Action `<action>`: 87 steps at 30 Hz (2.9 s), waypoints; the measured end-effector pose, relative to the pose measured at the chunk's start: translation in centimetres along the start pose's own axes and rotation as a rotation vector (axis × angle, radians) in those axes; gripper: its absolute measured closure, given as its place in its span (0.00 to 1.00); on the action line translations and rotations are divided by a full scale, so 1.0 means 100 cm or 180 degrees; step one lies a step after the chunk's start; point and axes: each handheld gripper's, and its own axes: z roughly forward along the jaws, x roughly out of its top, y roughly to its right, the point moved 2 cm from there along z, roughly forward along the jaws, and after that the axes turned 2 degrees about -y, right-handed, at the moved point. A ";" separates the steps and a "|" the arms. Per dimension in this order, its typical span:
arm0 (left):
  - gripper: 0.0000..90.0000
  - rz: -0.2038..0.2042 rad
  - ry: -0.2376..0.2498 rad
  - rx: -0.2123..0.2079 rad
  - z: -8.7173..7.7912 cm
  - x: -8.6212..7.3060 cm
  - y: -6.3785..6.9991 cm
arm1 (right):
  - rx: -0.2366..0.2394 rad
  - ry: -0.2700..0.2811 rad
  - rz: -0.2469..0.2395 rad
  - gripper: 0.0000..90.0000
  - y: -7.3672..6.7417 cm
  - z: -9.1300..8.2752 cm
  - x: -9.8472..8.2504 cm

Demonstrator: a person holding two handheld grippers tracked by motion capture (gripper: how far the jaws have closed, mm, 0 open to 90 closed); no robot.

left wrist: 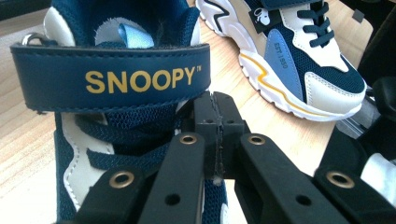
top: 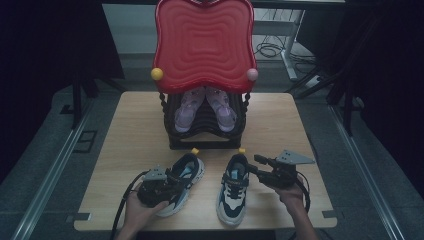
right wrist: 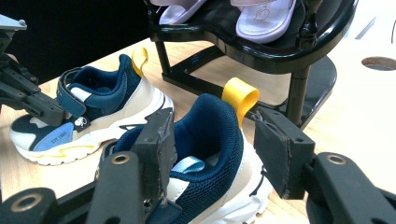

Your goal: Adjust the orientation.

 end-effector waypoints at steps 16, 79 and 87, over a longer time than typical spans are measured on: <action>1.00 0.0092 -0.0158 0.0059 -0.001 -0.007 0.008 | -0.0006 0.0008 -0.0001 0.53 0.001 -0.002 0.000; 1.00 -0.0516 0.0101 0.0166 -0.044 -0.025 -0.076 | -0.0038 0.0049 0.0045 0.53 0.003 -0.005 0.002; 1.00 -0.0606 0.0116 0.0292 -0.046 -0.020 -0.090 | -0.0024 0.0049 0.0028 0.53 0.001 -0.005 0.003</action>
